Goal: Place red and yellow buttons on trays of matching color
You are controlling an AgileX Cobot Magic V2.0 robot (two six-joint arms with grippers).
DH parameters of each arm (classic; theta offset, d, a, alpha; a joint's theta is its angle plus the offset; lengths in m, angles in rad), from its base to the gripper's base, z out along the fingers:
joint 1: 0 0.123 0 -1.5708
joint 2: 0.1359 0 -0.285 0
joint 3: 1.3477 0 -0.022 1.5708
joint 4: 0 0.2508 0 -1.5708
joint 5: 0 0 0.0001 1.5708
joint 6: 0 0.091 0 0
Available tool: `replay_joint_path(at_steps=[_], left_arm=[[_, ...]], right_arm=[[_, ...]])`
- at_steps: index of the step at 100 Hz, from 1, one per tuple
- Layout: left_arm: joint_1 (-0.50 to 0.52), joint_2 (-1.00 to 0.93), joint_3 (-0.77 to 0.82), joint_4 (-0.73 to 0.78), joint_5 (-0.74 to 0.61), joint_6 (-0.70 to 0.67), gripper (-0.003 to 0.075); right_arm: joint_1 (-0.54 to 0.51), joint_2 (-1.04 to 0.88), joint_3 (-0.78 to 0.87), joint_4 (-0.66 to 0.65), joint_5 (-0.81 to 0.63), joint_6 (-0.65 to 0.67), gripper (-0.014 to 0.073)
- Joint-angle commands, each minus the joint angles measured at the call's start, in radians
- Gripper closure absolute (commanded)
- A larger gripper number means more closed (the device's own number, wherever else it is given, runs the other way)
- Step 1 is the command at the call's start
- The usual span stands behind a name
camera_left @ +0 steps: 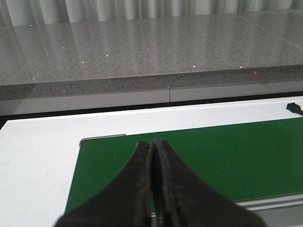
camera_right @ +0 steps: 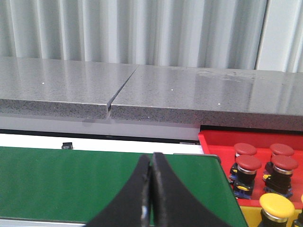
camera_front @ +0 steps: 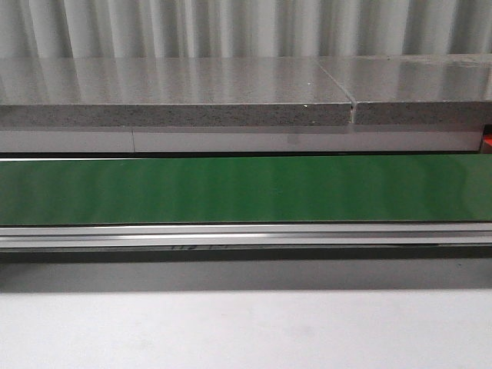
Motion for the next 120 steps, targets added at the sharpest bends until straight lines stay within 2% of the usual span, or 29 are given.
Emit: replay_joint_path(at_steps=[1,32,39,120], left_arm=[[0.007,-0.05,0.048,0.004,-0.135,-0.011,0.074],[0.038,-0.254,0.325,0.006,-0.3,-0.011,0.074],[0.038,-0.309,0.318,0.014,-0.201,-0.011,0.074],[0.038,-0.307,0.322,0.014,-0.209,-0.011,0.074]], right_arm=[[-0.002,-0.016,-0.005,-0.007,-0.085,-0.007,0.0651],[-0.002,-0.016,-0.005,-0.007,-0.085,-0.007,0.0651],[-0.002,-0.016,-0.005,-0.007,-0.085,-0.007,0.0651],[-0.002,-0.015,-0.005,-0.007,-0.081,-0.007,0.0651]])
